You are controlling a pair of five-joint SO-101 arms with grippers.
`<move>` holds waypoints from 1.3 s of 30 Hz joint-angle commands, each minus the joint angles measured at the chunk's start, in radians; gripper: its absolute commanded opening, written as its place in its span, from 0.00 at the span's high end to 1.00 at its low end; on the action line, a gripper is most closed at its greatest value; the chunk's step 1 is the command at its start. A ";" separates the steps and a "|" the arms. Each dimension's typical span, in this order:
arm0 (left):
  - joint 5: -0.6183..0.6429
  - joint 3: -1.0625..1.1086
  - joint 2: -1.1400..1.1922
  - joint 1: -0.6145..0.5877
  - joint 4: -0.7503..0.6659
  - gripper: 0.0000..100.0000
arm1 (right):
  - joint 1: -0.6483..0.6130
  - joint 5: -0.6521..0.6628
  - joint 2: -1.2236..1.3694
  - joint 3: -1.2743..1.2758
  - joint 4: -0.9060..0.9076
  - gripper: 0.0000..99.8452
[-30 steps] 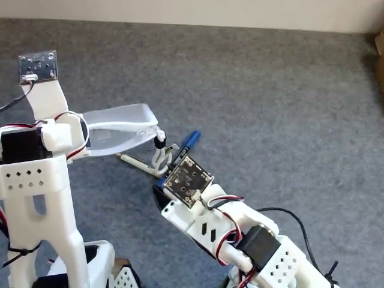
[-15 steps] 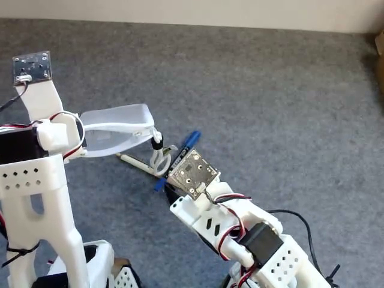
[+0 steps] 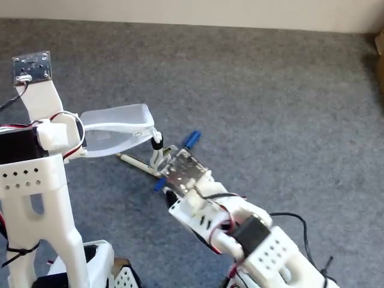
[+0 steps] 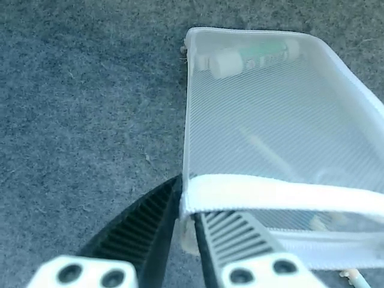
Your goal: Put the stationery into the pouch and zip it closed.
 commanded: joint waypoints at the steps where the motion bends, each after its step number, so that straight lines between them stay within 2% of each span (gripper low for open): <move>1: 0.012 0.001 0.010 -0.013 -0.035 0.99 | -0.038 -0.009 0.137 -0.048 -0.062 0.83; 16: 0.012 0.001 0.010 -0.013 -0.035 0.99 | -0.065 -0.008 0.524 -0.061 -0.326 0.83; 21: 0.012 0.001 0.010 -0.013 -0.035 0.99 | -0.030 -0.006 0.608 -0.062 -0.403 0.83; 35: 0.011 0.001 0.010 -0.013 -0.035 0.99 | -0.001 -0.003 0.851 -0.104 -0.406 0.83; 39: 0.011 0.001 0.010 -0.013 -0.035 0.99 | -0.001 0.081 0.875 -0.104 -0.404 0.85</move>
